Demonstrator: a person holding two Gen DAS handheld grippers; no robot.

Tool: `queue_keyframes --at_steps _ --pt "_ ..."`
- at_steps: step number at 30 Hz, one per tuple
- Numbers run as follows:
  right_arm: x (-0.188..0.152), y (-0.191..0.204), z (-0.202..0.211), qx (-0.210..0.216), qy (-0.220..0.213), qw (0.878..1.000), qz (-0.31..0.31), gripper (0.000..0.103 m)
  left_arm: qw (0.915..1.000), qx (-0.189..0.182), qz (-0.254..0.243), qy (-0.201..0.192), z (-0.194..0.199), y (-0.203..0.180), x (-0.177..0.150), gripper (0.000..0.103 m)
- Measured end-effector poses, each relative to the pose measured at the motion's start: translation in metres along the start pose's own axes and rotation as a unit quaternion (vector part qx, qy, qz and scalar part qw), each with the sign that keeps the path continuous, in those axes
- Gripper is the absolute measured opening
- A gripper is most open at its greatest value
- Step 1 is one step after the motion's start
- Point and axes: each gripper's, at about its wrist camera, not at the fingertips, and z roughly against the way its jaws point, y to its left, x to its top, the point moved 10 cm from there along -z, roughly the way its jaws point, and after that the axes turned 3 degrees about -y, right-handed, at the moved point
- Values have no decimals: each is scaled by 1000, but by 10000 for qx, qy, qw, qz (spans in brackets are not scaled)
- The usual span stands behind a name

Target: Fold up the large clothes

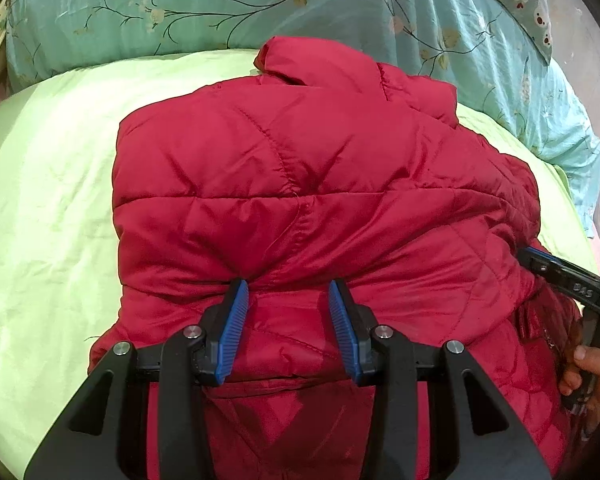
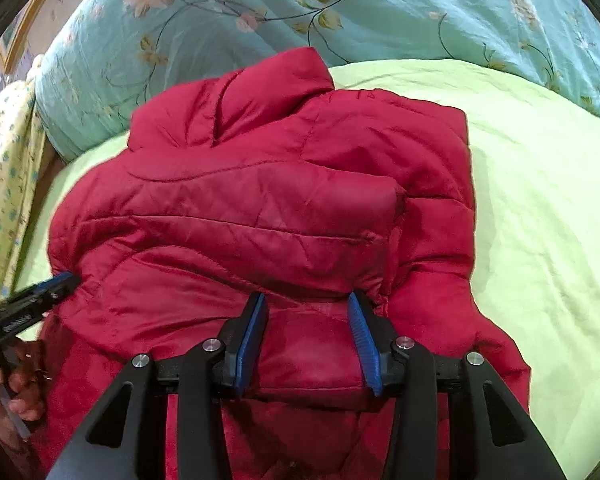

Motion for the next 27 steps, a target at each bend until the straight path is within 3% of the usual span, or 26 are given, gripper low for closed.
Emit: queue_keyframes --at_steps 5,7,14,27 --pt "-7 2 40 216 -96 9995 -189 45 9998 137 -57 101 -1 -1 1 41" --pt "-16 2 59 340 -95 9991 -255 51 9997 192 -70 109 2 -3 2 41" --pt "-46 -11 106 473 -107 9980 -396 58 10000 67 31 36 34 2 -7 51" --pt "-105 -55 149 292 62 9966 -762 62 9983 12 590 29 108 44 -80 51"
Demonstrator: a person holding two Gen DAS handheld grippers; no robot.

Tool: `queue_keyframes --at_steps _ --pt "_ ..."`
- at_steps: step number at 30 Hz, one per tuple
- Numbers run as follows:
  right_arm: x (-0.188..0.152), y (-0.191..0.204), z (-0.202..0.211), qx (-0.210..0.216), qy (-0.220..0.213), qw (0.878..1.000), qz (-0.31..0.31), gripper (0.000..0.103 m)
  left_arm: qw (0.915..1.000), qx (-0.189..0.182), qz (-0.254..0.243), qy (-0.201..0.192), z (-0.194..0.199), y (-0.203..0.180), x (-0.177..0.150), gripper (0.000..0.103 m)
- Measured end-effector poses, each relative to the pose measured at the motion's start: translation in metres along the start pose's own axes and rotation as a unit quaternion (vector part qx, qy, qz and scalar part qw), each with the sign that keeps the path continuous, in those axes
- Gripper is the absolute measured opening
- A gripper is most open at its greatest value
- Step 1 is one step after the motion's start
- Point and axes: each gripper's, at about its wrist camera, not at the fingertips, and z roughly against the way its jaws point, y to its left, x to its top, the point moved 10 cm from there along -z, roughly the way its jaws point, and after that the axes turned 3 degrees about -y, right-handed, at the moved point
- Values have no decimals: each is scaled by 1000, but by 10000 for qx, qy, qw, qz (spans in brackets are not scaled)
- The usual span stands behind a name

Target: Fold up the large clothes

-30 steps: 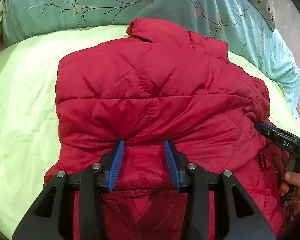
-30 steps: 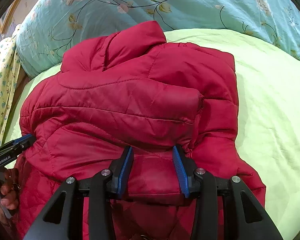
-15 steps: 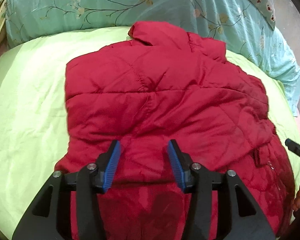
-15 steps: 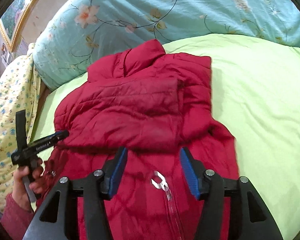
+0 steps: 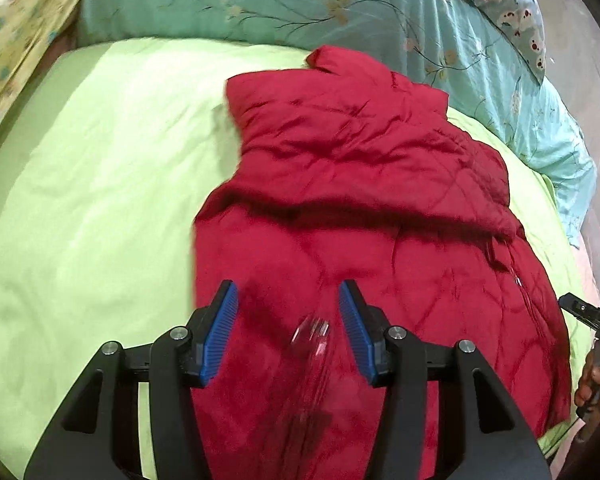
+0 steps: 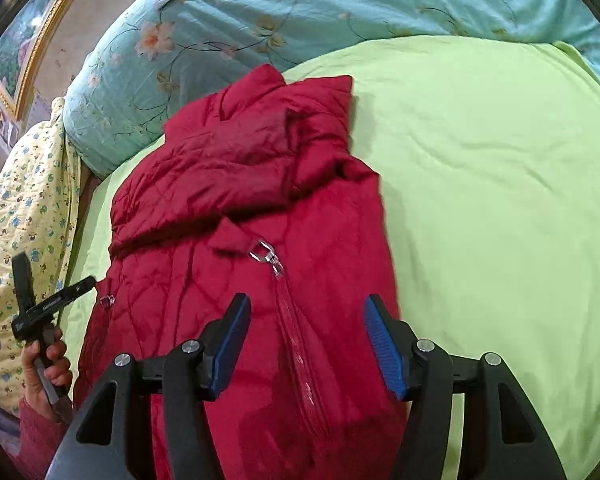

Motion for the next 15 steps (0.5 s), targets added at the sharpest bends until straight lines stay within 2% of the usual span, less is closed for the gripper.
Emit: queue_keyframes --at_steps 2,6,13,15 --pt "-6 -7 8 -151 -73 9999 -26 64 9999 -33 105 36 9 8 -13 52" --pt "-16 -16 19 -187 -104 9997 -113 67 9997 50 208 79 25 24 -37 52" --pt "-43 -21 25 -206 233 9995 -60 68 9995 -37 250 193 44 33 -66 52" --pt "-51 -20 25 -146 349 9993 -81 68 9994 -72 241 221 47 33 -71 56"
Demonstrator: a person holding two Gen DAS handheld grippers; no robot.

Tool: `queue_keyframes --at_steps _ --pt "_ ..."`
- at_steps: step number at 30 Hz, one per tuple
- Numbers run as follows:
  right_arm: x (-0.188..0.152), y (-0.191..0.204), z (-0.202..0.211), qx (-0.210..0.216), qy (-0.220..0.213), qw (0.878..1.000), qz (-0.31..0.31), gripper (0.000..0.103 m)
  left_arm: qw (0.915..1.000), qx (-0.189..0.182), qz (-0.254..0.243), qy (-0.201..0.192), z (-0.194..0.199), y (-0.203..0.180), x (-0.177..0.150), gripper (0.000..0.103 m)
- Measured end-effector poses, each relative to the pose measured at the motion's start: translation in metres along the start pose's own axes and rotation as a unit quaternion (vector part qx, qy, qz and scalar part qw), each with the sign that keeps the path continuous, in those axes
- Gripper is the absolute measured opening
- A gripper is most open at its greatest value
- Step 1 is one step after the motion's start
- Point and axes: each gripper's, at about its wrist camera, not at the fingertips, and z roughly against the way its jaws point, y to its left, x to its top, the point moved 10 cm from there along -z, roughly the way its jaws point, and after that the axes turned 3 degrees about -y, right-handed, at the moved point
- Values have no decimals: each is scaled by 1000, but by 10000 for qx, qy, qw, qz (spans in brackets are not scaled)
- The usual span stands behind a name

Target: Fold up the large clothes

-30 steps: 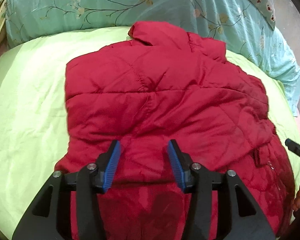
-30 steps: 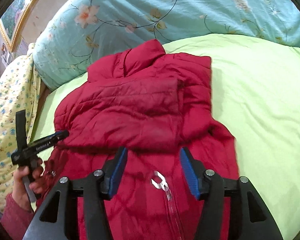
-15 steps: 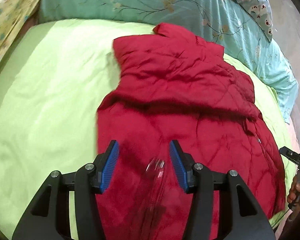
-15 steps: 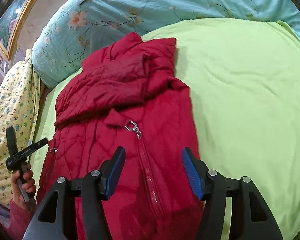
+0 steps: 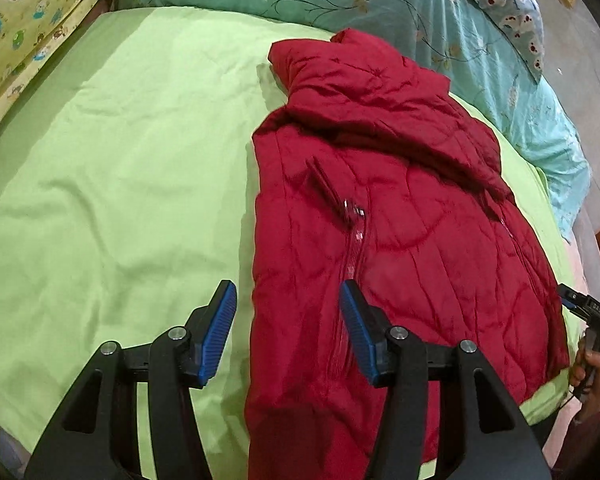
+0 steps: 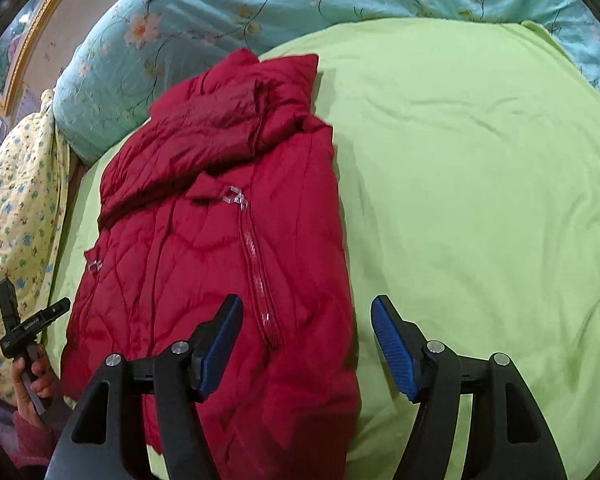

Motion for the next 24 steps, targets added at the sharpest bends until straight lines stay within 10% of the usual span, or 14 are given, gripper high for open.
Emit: queue_keyframes --at_steps 14,19,24 --pt "-52 5 -10 283 873 9956 177 66 9987 -257 -88 428 1 -4 -48 60" --pt "-64 3 3 412 957 9941 295 27 9975 -343 -153 600 0 -6 -62 60" --pt "-65 8 10 490 910 9933 509 23 9958 -484 -157 762 -2 -9 -76 60"
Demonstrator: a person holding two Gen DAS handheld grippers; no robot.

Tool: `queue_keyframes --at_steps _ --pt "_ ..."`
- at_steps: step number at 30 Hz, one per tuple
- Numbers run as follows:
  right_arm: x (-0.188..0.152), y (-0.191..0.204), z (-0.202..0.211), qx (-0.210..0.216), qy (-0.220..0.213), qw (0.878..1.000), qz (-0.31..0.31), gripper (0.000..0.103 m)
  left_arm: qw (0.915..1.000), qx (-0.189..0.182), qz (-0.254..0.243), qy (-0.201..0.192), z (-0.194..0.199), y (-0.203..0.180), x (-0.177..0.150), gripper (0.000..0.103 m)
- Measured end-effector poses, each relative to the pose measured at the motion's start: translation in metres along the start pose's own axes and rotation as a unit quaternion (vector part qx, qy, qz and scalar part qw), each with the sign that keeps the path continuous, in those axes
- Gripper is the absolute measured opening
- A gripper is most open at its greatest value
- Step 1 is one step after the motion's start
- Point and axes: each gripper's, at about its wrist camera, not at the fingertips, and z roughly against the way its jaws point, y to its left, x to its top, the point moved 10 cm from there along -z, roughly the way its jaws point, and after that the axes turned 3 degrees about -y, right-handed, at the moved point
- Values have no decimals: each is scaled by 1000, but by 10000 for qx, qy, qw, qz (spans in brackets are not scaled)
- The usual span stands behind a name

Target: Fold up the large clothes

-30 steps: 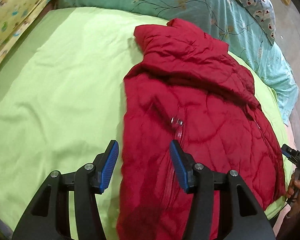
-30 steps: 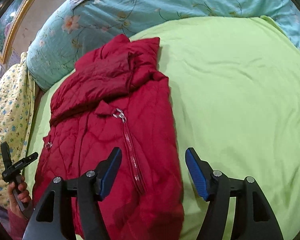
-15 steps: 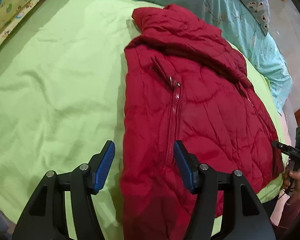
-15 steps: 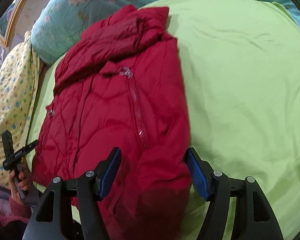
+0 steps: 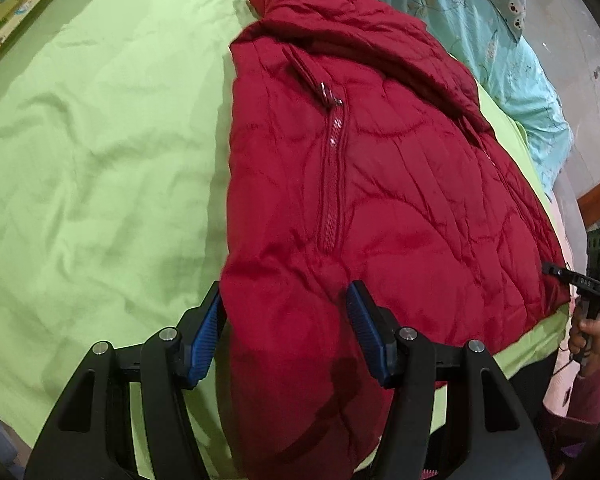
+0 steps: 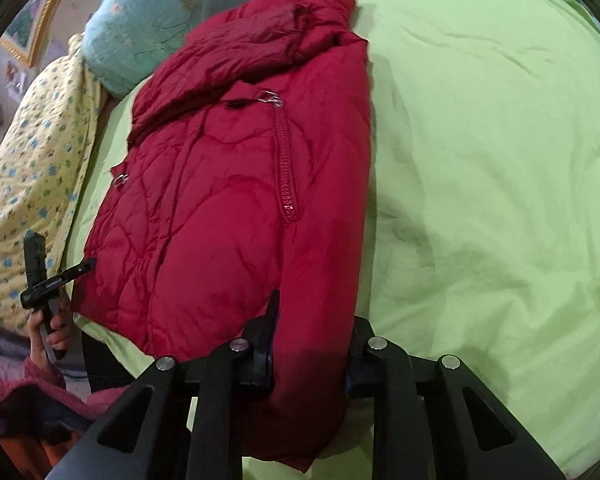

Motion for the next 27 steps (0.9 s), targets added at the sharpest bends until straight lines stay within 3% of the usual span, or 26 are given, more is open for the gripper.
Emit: queue_keyframes --at_steps 6,12,13,14,17,23,27 --pt "0 0 -8 7 50 10000 -12 32 9997 -177 4 145 -7 -3 -9 60" --pt "-1 -3 -6 43 -35 10000 -45 32 9988 -357 -274 205 -12 -22 -17 59" --pt "-1 -3 -6 31 -58 10000 -31 31 9987 -344 -333 190 -12 -24 -17 55" --pt "-1 -2 -5 28 -84 10000 -13 29 9985 -349 -397 173 -11 -26 -18 39" --pt "-1 2 -3 93 -131 9999 31 24 9980 -419 -477 74 -6 -30 -16 22" --pt "-2 16 11 448 -218 9986 160 21 9960 -411 -752 -270 17 -40 -7 16" --pt "0 25 25 931 -390 9948 158 20 9944 -550 -759 -480 38 -42 2 15"
